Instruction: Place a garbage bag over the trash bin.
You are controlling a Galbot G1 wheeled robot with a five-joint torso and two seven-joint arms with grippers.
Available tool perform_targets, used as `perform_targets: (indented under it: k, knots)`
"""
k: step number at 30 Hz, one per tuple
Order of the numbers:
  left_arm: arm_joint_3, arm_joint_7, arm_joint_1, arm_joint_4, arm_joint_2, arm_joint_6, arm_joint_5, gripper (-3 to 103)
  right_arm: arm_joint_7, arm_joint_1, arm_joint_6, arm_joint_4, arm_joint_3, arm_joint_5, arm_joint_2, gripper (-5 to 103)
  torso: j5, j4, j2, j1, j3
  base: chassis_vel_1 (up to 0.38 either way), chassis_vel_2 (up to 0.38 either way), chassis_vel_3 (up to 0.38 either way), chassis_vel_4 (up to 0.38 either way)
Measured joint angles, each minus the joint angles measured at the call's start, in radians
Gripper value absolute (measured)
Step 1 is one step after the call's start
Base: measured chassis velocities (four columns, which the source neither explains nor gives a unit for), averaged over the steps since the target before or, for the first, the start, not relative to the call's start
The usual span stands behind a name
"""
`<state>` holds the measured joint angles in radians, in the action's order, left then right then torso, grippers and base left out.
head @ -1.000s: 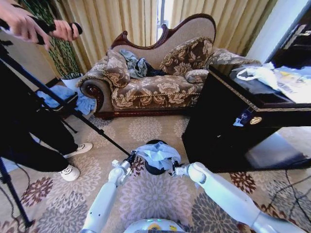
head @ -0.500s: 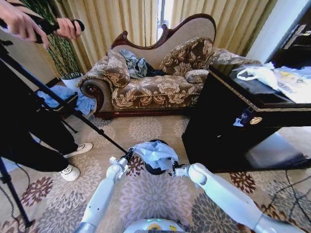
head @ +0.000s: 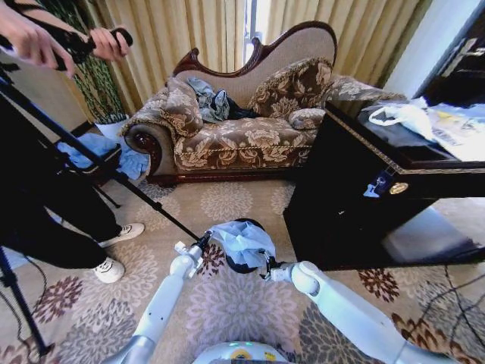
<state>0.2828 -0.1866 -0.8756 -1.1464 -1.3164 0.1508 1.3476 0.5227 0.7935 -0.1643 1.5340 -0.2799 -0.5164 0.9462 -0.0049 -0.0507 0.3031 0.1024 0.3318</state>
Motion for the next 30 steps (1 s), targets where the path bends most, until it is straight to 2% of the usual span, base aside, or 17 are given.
perform_targets:
  k: [3,4,5,8,9,11,12,13,16,18,20,21,24,26,30]
  knots:
    - [-0.006,-0.030,-0.017,0.010,0.009,-0.067,-0.148,-1,-0.002,-0.005,0.009,0.025,-0.008,0.010,-0.004,100,0.0002,0.0006,0.000,0.000,0.000,0.000,0.000,0.000,0.000]
    - [-0.008,-0.033,-0.025,0.006,0.013,-0.078,-0.183,-1,-0.003,-0.002,0.009,0.040,-0.009,0.016,-0.009,100,0.0002,0.0007,0.000,0.000,0.000,0.000,0.000,0.000,0.000]
    - [-0.008,-0.033,-0.025,0.006,0.013,-0.078,-0.183,-1,-0.003,-0.002,0.009,0.040,-0.009,0.016,-0.009,100,0.0002,0.0007,0.000,0.000,0.000,0.000,0.000,0.000,0.000]
    - [-0.020,-0.037,-0.056,-0.016,0.029,-0.140,-0.303,15,-0.007,0.027,0.010,0.096,-0.001,0.038,-0.039,100,-0.0001,0.0004,0.000,0.000,0.000,0.000,0.000,0.000,0.000]
    - [-0.020,-0.037,-0.056,-0.016,0.029,-0.140,-0.303,15,-0.007,0.027,0.010,0.096,-0.001,0.038,-0.039,100,-0.0001,0.0004,0.000,0.000,0.000,0.000,0.000,0.000,0.000]
    - [-0.031,-0.037,-0.065,-0.013,0.037,-0.181,-0.354,26,-0.015,0.061,0.025,0.116,0.026,0.040,-0.052,100,0.0001,0.0004,0.000,0.000,0.000,0.000,0.000,0.000,0.000]
    - [-0.035,-0.037,-0.066,-0.010,0.039,-0.195,-0.363,31,-0.019,0.075,0.032,0.117,0.035,0.040,-0.055,100,0.0001,0.0005,0.000,0.000,0.000,0.000,0.000,0.000,0.000]
    - [-0.035,-0.037,-0.066,-0.010,0.039,-0.195,-0.363,31,-0.019,0.075,0.032,0.117,0.035,0.040,-0.055,100,0.0001,0.0005,0.000,0.000,0.000,0.000,0.000,0.000,0.000]
    - [-0.046,-0.027,-0.065,-0.006,0.037,-0.227,-0.399,47,-0.033,0.135,0.067,0.118,0.081,0.024,-0.059,100,0.0001,0.0003,0.000,0.000,0.000,0.000,0.000,0.000,0.000]
    - [-0.048,-0.024,-0.064,-0.006,0.037,-0.231,-0.402,47,-0.036,0.147,0.073,0.118,0.091,0.020,-0.059,100,0.0001,0.0002,0.000,0.000,0.000,0.000,0.000,0.000,0.000]
    - [-0.057,-0.012,-0.062,-0.011,0.037,-0.241,-0.414,58,-0.050,0.184,0.095,0.124,0.127,0.008,-0.056,100,0.0001,0.0002,0.000,0.000,0.000,0.000,0.000,0.000,0.000]
    - [-0.057,-0.012,-0.062,-0.011,0.037,-0.241,-0.414,58,-0.050,0.184,0.095,0.124,0.127,0.008,-0.056,100,0.0001,0.0002,0.000,0.000,0.000,0.000,0.000,0.000,0.000]
    - [-0.068,0.009,-0.072,-0.052,0.051,-0.244,-0.426,75,-0.061,0.245,0.104,0.180,0.186,0.016,-0.076,100,0.0000,0.0002,0.000,0.000,0.000,0.000,0.000,0.000,0.000]
    - [-0.070,0.015,-0.076,-0.064,0.056,-0.243,-0.427,75,-0.063,0.257,0.104,0.193,0.197,0.023,-0.083,100,-0.0002,0.0002,0.000,0.000,0.000,0.000,0.000,0.000,0.000]
    - [-0.085,0.030,-0.089,-0.091,0.081,-0.241,-0.452,96,-0.087,0.322,0.112,0.245,0.256,0.062,-0.099,100,-0.0001,0.0005,0.000,0.000,0.000,0.000,0.000,0.000,0.000]
